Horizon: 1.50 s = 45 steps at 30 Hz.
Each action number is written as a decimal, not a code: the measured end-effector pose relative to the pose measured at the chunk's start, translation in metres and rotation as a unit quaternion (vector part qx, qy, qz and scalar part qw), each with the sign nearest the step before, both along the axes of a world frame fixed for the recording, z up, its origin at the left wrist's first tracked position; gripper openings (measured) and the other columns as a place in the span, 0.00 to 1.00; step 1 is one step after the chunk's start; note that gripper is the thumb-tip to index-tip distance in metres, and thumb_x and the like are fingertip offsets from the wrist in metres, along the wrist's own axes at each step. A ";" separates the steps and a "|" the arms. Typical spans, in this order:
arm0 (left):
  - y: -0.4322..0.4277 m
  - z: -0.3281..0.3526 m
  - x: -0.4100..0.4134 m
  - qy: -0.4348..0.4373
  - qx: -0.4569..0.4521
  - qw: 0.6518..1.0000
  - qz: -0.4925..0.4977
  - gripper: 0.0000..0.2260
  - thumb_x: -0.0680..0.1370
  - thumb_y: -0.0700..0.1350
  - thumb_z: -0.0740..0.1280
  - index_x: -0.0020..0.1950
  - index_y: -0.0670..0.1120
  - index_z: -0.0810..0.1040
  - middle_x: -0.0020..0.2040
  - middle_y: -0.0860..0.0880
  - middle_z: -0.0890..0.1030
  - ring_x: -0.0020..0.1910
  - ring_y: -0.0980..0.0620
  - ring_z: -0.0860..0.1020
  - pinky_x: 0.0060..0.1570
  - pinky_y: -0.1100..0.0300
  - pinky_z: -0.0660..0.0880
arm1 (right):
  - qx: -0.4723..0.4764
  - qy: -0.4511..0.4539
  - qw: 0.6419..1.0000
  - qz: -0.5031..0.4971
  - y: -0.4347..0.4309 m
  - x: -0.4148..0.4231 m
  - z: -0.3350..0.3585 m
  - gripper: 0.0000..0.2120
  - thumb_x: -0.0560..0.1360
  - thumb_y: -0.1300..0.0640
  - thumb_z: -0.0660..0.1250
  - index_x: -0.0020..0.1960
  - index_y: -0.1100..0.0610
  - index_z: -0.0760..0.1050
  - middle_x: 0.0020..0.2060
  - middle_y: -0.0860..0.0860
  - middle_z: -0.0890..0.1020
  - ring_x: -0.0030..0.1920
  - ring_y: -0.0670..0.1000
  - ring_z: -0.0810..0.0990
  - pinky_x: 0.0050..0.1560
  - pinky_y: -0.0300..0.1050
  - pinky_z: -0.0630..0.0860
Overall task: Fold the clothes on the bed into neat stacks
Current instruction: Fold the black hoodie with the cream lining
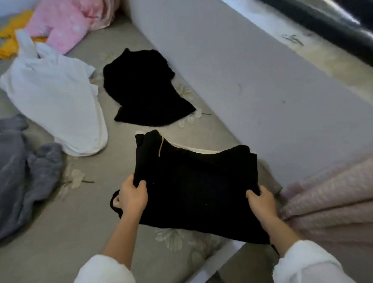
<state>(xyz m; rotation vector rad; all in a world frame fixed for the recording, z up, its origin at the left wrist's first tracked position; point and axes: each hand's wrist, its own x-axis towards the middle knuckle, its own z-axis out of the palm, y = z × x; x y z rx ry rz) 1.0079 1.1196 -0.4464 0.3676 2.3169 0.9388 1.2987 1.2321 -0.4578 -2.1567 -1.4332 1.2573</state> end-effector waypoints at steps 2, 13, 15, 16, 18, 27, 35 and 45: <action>0.033 0.006 0.011 0.028 -0.003 0.999 -0.014 0.05 0.80 0.42 0.59 0.46 0.51 0.72 0.38 0.50 0.77 0.47 0.46 0.75 0.68 0.41 0.60 | -0.001 0.005 0.999 -0.047 0.006 0.004 -0.004 0.07 0.76 0.58 0.62 0.53 0.56 0.74 0.50 0.58 0.80 0.49 0.59 0.77 0.52 0.51 0.75; 0.220 0.004 0.045 0.166 0.061 0.968 -0.180 0.13 0.79 0.43 0.60 0.60 0.55 0.75 0.47 0.53 0.80 0.56 0.49 0.75 0.71 0.44 0.47 | -0.056 0.043 0.967 -0.246 0.052 0.040 -0.049 0.22 0.77 0.62 0.62 0.70 0.59 0.68 0.64 0.59 0.74 0.61 0.62 0.74 0.60 0.53 0.71; 0.237 -0.012 0.045 0.176 0.067 0.967 -0.170 0.15 0.80 0.44 0.60 0.66 0.56 0.73 0.59 0.50 0.79 0.65 0.48 0.72 0.72 0.43 0.44 | -0.079 0.026 0.965 -0.247 0.054 0.043 -0.062 0.22 0.77 0.63 0.61 0.71 0.61 0.66 0.64 0.60 0.74 0.61 0.63 0.74 0.58 0.52 0.72; 0.241 -0.022 0.047 0.176 0.059 0.968 -0.168 0.17 0.81 0.44 0.59 0.69 0.55 0.70 0.66 0.49 0.75 0.71 0.48 0.67 0.72 0.43 0.42 | -0.096 0.016 0.966 -0.241 0.055 0.044 -0.068 0.22 0.78 0.63 0.61 0.71 0.62 0.65 0.64 0.61 0.74 0.61 0.63 0.74 0.55 0.50 0.71; 0.237 -0.048 0.057 0.163 0.029 0.965 -0.201 0.21 0.81 0.46 0.59 0.75 0.52 0.63 0.75 0.48 0.64 0.77 0.48 0.53 0.73 0.43 0.41 | -0.137 -0.016 0.967 -0.216 0.055 0.041 -0.078 0.22 0.79 0.61 0.61 0.71 0.65 0.62 0.63 0.63 0.74 0.60 0.63 0.75 0.51 0.48 0.70; 0.150 -0.140 0.156 0.138 -0.077 0.849 -0.503 0.33 0.79 0.63 0.52 0.77 0.56 0.39 0.75 0.50 0.30 0.71 0.50 0.25 0.72 0.50 0.34 | 0.050 -0.271 0.943 0.185 0.087 0.036 -0.101 0.34 0.78 0.52 0.61 0.78 0.53 0.48 0.77 0.53 0.50 0.77 0.55 0.49 0.72 0.54 0.55; 0.134 -0.166 0.187 0.178 -0.183 0.771 -0.583 0.47 0.74 0.71 0.54 0.67 0.53 0.17 0.68 0.44 0.18 0.68 0.43 0.21 0.69 0.43 0.30 | -0.115 -0.286 0.923 0.232 0.128 0.067 -0.150 0.43 0.77 0.41 0.61 0.78 0.56 0.39 0.77 0.57 0.40 0.77 0.58 0.41 0.74 0.59 0.52; 0.144 -0.172 0.187 0.141 -0.217 0.745 -0.615 0.52 0.71 0.69 0.62 0.68 0.53 0.21 0.68 0.42 0.19 0.67 0.42 0.21 0.67 0.43 0.28 | -0.140 -0.312 0.903 0.260 0.134 0.068 -0.146 0.45 0.76 0.40 0.63 0.78 0.57 0.40 0.77 0.58 0.43 0.77 0.59 0.45 0.72 0.58 0.57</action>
